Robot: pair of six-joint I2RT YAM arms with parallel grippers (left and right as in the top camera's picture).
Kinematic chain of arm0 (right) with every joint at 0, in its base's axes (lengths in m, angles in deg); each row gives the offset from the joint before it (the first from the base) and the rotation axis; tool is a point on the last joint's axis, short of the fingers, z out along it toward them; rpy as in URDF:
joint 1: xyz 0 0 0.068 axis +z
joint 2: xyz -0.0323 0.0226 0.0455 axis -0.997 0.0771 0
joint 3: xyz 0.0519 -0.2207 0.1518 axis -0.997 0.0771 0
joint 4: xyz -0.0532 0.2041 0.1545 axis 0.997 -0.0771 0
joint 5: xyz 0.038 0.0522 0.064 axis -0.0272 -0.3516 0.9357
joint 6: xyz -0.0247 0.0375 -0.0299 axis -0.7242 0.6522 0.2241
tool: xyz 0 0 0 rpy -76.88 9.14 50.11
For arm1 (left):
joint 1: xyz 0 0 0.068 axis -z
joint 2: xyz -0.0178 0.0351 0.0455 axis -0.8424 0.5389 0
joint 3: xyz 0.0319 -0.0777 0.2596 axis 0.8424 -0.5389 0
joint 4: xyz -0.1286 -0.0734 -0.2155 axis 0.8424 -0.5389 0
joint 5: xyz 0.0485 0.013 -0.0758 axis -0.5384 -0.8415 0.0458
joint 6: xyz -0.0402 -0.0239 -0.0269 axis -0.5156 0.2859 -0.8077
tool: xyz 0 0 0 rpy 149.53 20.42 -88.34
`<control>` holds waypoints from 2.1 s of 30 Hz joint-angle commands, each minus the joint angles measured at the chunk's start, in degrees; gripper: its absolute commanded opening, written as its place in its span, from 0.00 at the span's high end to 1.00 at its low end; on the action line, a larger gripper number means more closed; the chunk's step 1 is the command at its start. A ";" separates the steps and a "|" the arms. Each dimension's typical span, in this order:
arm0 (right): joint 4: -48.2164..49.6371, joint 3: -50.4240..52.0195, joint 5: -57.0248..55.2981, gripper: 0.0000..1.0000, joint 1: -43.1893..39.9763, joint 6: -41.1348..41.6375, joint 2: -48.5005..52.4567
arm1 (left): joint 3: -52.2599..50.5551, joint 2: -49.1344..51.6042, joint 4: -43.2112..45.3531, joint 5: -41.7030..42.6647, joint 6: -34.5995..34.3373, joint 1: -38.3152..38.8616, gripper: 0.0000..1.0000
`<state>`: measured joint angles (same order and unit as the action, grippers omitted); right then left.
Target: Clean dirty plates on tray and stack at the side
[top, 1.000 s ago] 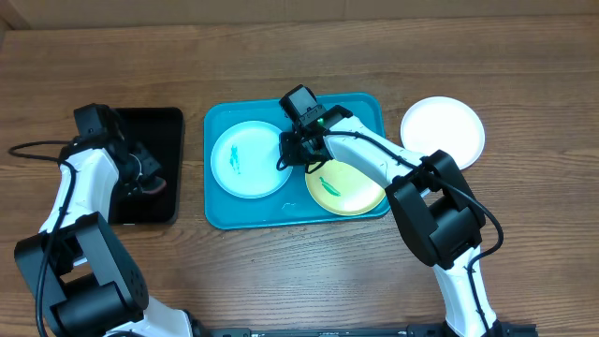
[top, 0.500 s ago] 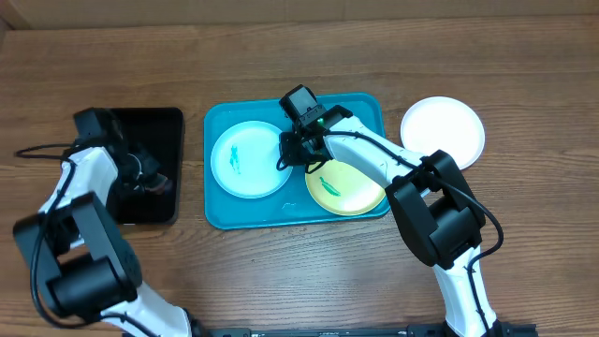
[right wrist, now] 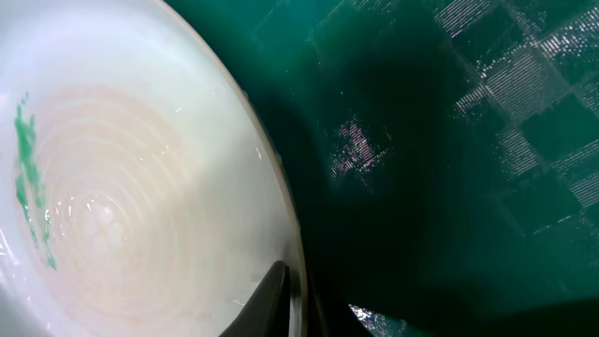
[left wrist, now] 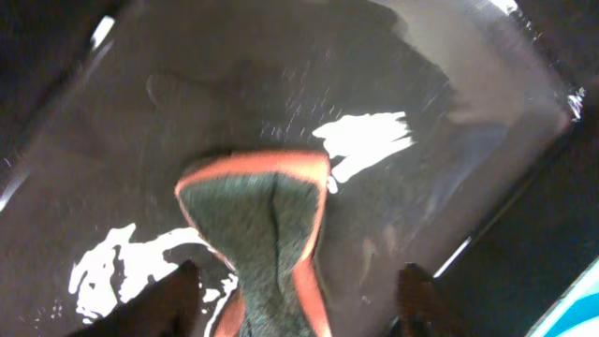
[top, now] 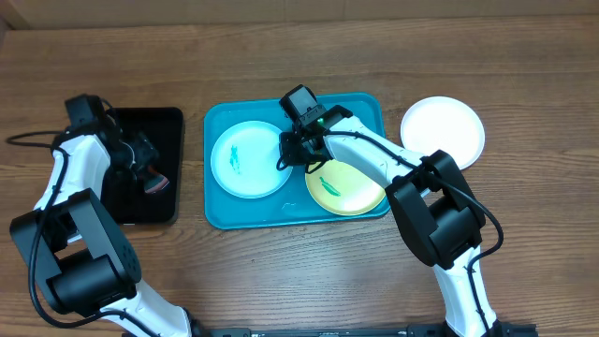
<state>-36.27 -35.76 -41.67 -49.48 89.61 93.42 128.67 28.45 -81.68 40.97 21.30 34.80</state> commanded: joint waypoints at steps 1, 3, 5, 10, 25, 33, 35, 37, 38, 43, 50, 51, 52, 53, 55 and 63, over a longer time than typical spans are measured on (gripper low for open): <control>-0.96 1.42 -1.09 0.91 0.15 -0.04 1.38 | 1.09 0.55 -1.09 0.44 0.20 0.00 0.43; -0.98 1.42 -1.11 0.91 0.15 -0.04 1.38 | 0.17 0.55 -1.25 0.46 0.20 0.00 0.50; -0.98 1.42 -1.14 0.91 0.15 -0.07 1.38 | -1.49 0.59 -0.79 0.42 0.17 0.02 0.52; -0.96 1.42 -1.29 0.91 0.15 -0.07 1.38 | -6.62 0.72 2.64 -0.22 0.17 0.07 0.56; -0.92 1.42 -1.31 0.91 0.15 -0.07 1.38 | 2.58 0.66 -4.83 -4.92 0.20 0.07 0.96; -0.15 1.42 -1.31 0.91 0.15 -0.07 1.38 | 4.79 0.79 -7.19 -3.39 0.15 0.13 0.96; -0.15 1.42 -1.31 0.91 0.15 -0.07 1.38 | 1.68 0.85 -5.84 -3.23 0.13 0.20 0.96; -0.15 1.42 -1.29 0.91 0.15 -0.07 1.38 | -1.90 0.85 -3.65 -2.25 0.15 0.31 0.96; -0.15 1.42 -1.29 0.91 0.15 -0.07 1.38 | -3.50 0.85 -2.49 -2.01 0.17 0.33 0.96; -0.17 1.42 -1.29 0.91 0.15 -0.07 1.38 | -6.01 0.81 -0.66 -2.16 1.07 0.37 0.94; -0.15 1.42 -1.31 0.91 0.15 -0.07 1.38 | 4.63 0.81 -6.34 -2.14 2.75 0.33 0.43; -0.11 1.42 -1.31 0.91 0.15 -0.07 1.38 | 6.05 0.81 -7.19 -2.12 2.75 0.33 0.41; -0.09 1.42 -1.31 0.91 0.15 -0.07 1.38 | 7.06 0.81 -7.76 -2.12 2.75 0.33 0.41; -0.07 1.42 -1.33 0.91 0.15 -0.09 1.38 | 7.87 0.81 -8.31 -2.12 2.75 0.33 0.41; 0.11 1.42 -1.33 0.91 0.15 -0.09 1.38 | 8.15 0.81 -8.59 -2.14 2.75 0.33 0.47; 0.11 1.42 -1.31 0.91 0.15 -0.09 1.38 | -0.92 1.05 -5.05 -2.12 2.45 0.48 0.55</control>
<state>-35.65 -35.76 -41.56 -49.48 89.63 93.42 132.67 29.20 -87.91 38.37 23.35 34.91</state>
